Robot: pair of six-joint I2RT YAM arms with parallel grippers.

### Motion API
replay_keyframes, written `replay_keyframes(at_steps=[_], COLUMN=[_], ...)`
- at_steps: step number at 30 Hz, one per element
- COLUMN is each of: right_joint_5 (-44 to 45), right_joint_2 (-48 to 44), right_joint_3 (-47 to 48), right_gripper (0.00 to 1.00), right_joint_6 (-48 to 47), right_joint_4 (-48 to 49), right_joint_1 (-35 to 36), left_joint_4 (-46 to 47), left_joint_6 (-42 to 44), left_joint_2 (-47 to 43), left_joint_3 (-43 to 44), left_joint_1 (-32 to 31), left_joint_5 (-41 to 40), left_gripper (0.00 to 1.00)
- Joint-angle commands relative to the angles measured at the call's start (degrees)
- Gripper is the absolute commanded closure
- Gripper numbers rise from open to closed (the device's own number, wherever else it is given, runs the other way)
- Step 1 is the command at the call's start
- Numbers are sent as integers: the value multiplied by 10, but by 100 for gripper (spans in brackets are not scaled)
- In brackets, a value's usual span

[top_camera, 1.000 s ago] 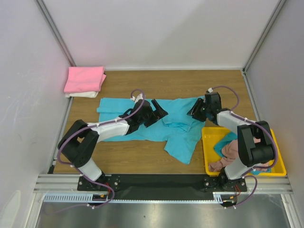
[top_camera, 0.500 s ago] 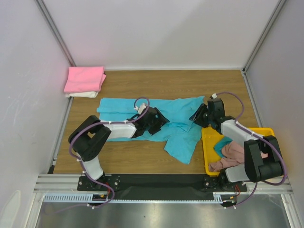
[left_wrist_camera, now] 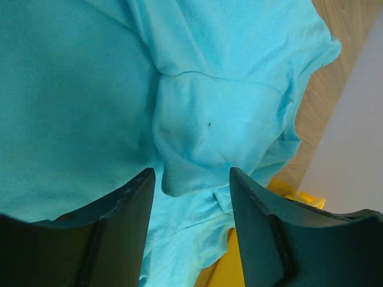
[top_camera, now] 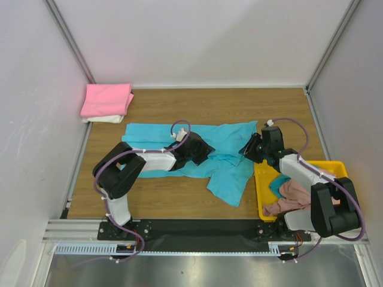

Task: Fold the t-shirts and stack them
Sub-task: Fold the tshirt

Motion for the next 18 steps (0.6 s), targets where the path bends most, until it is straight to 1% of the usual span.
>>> replay_keyframes(at_steps=[1, 4, 5, 7, 8, 10, 11, 14, 18], right_joint_5=[9, 9, 8, 6, 5, 4, 4, 2, -1], right_joint_2=[-9, -8, -8, -8, -7, -7, -5, 0, 7], right_joint_3=[3, 4, 4, 4, 4, 3, 4, 4, 4], right_gripper=[57, 59, 60, 61, 62, 61, 61, 62, 62], right_joint_6=[-3, -4, -4, -5, -5, -6, -7, -10, -13], right_joint_4=[-3, -4, -4, -4, -4, -5, -6, -7, -6], right_joint_1=[4, 5, 4, 5, 5, 7, 8, 10, 14], left_joint_4=[18, 17, 18, 16, 14, 3, 0, -14, -28], left_joint_6=[-20, -23, -24, -25, -26, -25, -23, -16, -3], left_joint_2=[5, 5, 7, 12, 12, 12, 9, -2, -19], left_joint_3=[20, 20, 20, 22, 24, 29, 30, 29, 26], left_joint_1=[-6, -6, -6, -6, -6, -6, -6, -6, -6], left_joint_5=[-11, -16, -16, -16, -16, -18, -20, -30, -44], left_gripper=[42, 49, 55, 64, 73, 81, 88, 98, 99])
